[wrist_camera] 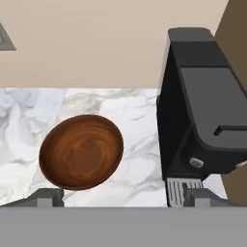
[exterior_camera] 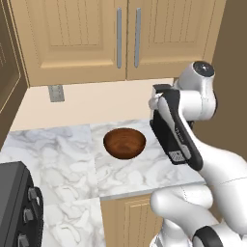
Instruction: Open the cabinet. Pick the tangerine and mango from the cabinet and place them into the bowl. Then close the cabinet.
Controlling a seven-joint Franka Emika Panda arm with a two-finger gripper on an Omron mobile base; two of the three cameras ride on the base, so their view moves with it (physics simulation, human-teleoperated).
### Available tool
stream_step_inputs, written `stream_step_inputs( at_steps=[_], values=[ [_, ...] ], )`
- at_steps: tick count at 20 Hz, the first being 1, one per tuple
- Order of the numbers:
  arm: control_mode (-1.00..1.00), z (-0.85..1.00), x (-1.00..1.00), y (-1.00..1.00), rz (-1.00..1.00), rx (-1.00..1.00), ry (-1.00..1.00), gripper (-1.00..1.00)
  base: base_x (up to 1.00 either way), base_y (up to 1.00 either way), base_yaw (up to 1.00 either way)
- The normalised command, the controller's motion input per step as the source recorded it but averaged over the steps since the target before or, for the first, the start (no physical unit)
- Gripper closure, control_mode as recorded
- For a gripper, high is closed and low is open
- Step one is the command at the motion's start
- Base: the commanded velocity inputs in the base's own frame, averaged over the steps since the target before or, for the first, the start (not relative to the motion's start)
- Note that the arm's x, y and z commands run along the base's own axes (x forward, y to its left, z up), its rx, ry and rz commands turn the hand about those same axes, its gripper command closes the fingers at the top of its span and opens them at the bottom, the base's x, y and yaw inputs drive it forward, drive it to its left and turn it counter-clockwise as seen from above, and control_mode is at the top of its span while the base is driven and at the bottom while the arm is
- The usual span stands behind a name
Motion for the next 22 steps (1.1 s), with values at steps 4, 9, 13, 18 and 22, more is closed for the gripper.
stream_step_inputs(
  at_steps=[4,9,13,18,22],
  values=[
    [-1.00,0.32,-0.20,0.00,0.00,0.00,-0.33,-1.00,0.00,0.00,0.00],
    [-1.00,0.31,-0.24,0.00,0.00,0.00,-0.35,-1.00,0.00,0.00,0.00],
    [-1.00,0.34,-0.25,0.00,0.00,0.00,-0.37,-1.00,0.00,0.00,0.00],
    [-1.00,0.35,-0.25,0.00,0.00,0.00,-0.37,-1.00,0.00,0.00,0.00],
    [-1.00,0.34,-0.21,0.00,0.00,0.00,-0.35,-1.00,0.00,0.00,0.00]
  ],
)
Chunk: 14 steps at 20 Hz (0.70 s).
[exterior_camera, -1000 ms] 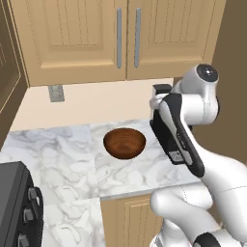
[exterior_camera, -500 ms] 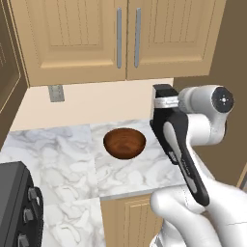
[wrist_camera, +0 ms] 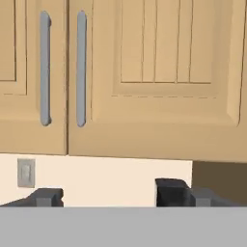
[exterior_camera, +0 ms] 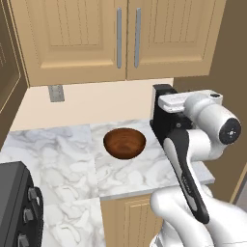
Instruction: Open the cabinet. Pick the tangerine and mango from the cabinet and place them into the bowl. Then close the cabinet.
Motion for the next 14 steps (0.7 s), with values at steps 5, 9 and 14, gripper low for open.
stream_step_inputs(
  at_steps=[5,9,14],
  values=[
    [-1.00,0.31,-0.07,0.01,0.00,0.00,-0.27,-1.00,0.00,0.00,0.00],
    [-1.00,0.33,0.00,0.10,0.00,0.00,-0.17,-1.00,0.00,0.00,0.00],
    [-1.00,0.39,0.00,0.20,0.00,0.00,-0.16,-1.00,0.00,0.00,0.00]
  ],
)
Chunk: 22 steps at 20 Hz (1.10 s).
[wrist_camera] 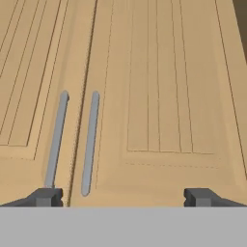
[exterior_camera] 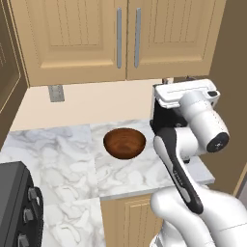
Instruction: Open the cabinet. Pick the tangerine and mango from the cabinet and place them into the bowl. Then close the cabinet.
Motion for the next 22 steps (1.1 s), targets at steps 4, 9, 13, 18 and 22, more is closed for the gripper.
stream_step_inputs(
  at_steps=[4,9,13,18,22],
  values=[
    [-1.00,0.39,0.00,0.38,0.00,0.00,-0.13,-1.00,0.00,0.00,0.00],
    [-1.00,0.33,0.00,0.49,0.00,0.00,-0.04,-1.00,0.00,0.00,0.00],
    [-1.00,0.13,0.24,0.49,0.00,0.00,0.00,-1.00,0.00,0.00,0.00],
    [-1.00,0.01,0.49,0.34,0.00,-0.01,0.03,-1.00,0.00,0.00,0.00],
    [-1.00,0.04,0.48,0.13,0.00,-0.01,0.12,-1.00,0.00,0.00,0.00]
  ],
)
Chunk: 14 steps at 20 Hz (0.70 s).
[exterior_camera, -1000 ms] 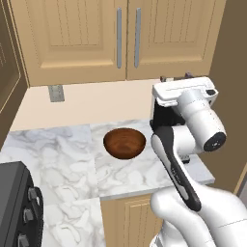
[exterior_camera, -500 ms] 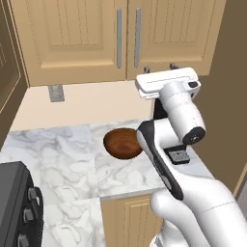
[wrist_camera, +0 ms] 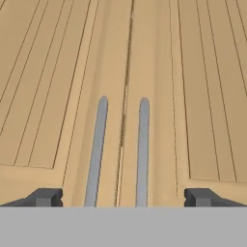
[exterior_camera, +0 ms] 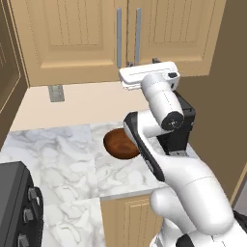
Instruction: Open the cabinet. Pick the tangerine and mango from the cabinet and place them into the bowl. Then close the cabinet.
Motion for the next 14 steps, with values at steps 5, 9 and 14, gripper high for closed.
stream_step_inputs(
  at_steps=[5,9,14],
  values=[
    [-1.00,0.09,0.36,-0.07,0.00,0.01,0.12,-1.00,0.00,0.00,0.00],
    [-1.00,0.00,0.38,-0.17,0.00,0.03,0.05,-1.00,0.00,0.00,0.00],
    [-1.00,0.00,0.38,-0.05,0.00,0.00,0.03,-1.00,0.00,0.00,0.00]
  ],
)
